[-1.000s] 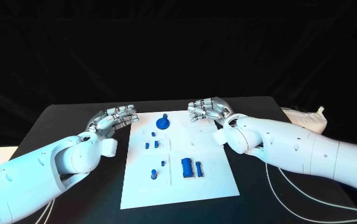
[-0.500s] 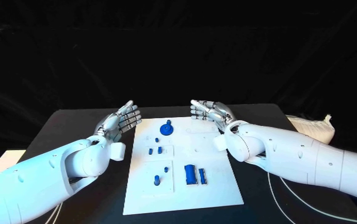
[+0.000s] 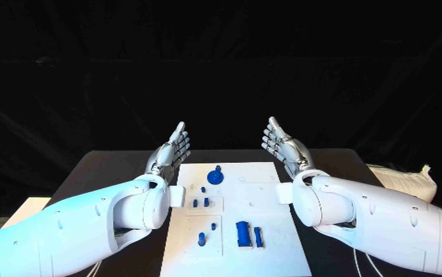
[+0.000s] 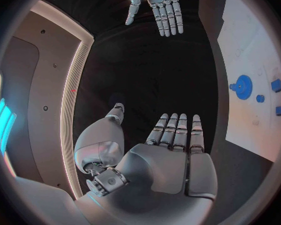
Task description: Assemble the parts on the task board
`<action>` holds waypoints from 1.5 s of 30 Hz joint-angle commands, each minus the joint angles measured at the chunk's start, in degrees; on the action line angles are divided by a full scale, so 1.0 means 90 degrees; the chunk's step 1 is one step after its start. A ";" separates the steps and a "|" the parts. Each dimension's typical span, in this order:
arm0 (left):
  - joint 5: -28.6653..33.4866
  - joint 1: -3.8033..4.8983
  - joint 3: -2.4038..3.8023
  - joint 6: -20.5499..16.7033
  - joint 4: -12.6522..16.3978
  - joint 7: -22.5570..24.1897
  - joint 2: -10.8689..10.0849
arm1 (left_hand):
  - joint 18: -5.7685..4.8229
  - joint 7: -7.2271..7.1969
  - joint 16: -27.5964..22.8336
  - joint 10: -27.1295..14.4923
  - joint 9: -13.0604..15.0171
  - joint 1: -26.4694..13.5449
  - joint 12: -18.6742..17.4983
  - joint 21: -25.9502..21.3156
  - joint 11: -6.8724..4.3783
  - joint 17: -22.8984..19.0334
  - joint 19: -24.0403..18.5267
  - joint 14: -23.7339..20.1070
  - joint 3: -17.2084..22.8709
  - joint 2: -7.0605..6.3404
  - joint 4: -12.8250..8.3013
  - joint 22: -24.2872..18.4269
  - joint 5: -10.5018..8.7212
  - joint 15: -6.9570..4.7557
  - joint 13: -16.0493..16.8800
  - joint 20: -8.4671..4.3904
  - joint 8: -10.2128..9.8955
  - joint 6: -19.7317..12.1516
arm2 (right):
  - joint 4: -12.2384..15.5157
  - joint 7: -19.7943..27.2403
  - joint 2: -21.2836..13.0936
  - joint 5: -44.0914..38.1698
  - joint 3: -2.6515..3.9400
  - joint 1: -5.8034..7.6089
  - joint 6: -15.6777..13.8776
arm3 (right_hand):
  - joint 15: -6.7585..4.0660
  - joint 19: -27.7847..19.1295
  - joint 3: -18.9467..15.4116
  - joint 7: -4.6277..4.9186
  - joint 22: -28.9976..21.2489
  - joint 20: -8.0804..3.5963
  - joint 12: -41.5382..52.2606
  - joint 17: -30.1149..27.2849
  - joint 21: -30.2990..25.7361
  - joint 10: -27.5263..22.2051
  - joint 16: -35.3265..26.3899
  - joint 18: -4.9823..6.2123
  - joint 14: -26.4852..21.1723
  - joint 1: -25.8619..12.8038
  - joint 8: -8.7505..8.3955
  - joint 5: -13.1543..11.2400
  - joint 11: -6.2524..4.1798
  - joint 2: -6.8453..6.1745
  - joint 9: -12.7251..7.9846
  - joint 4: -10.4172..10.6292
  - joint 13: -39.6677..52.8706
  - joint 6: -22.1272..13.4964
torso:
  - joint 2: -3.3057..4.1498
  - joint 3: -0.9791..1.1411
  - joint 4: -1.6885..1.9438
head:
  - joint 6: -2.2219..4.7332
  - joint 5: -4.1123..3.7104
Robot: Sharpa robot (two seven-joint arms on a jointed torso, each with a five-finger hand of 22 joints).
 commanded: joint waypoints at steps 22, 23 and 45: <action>-0.0379 -0.0018 0.0017 -0.0996 0.0168 0.0445 -0.0029 | -0.0516 -0.0124 -0.0217 -0.1532 -0.0015 -0.2111 -0.0072 -0.0048 -0.0110 -0.0015 -0.1101 -0.1414 -0.0891 0.0007 -0.0001 -0.1303 -0.0042 -0.0071 -0.0012 -0.0567 -0.0043 -0.1513 | 0.0037 0.0388 0.0002 0.0387 -0.0006 0.0010 -0.0473 | -0.0020 -0.1644 0.0015 -0.0174 -0.0753 -0.0241 -0.0041 -0.0027 -0.0125 -0.1718 -0.0049 -0.0335 -0.1777 -0.2277 -0.0045 -0.0146 -0.0052 -0.0008 -0.0028 -0.0042 -0.0048 -0.1487 | -0.0030 0.0016 -0.0059 | 0.0019 0.0038; -0.0379 -0.0018 0.0017 -0.0996 0.0168 0.0445 -0.0029 | -0.0516 -0.0124 -0.0217 -0.1552 -0.0015 -0.2140 -0.0072 -0.0048 -0.0110 -0.0015 -0.1110 -0.1440 -0.0891 0.0007 -0.0001 -0.1303 -0.0042 -0.0071 -0.0012 -0.0567 -0.0043 -0.1527 | 0.0037 0.0388 0.0002 0.0387 -0.0006 0.0010 -0.0473 | -0.0020 -0.1663 0.0015 -0.0174 -0.0753 -0.0241 -0.0041 -0.0027 -0.0125 -0.1741 -0.0049 -0.0335 -0.1797 -0.2316 -0.0045 -0.0146 -0.0052 -0.0008 -0.0028 -0.0042 -0.0048 -0.1515 | -0.0030 0.0016 -0.0059 | 0.0019 0.0038; -0.0379 -0.0018 0.0017 -0.0996 0.0168 0.0445 -0.0029 | -0.0516 -0.0124 -0.0217 -0.2143 -0.0015 -0.2949 -0.0072 -0.0048 -0.0110 -0.0015 -0.1562 -0.1989 -0.0891 0.0007 -0.0001 -0.1303 -0.0042 -0.0071 -0.0012 -0.0567 -0.0043 -0.2112 | 0.0037 0.0388 0.0002 0.0387 -0.0006 0.0010 -0.0473 | -0.0020 -0.2296 0.0015 -0.0174 -0.0753 -0.0241 -0.0041 -0.0027 -0.0125 -0.2397 -0.0049 -0.0335 -0.2480 -0.3190 -0.0045 -0.0146 -0.0052 -0.0008 -0.0028 -0.0042 -0.0048 -0.2087 | -0.0030 0.0016 -0.0059 | 0.0019 0.0038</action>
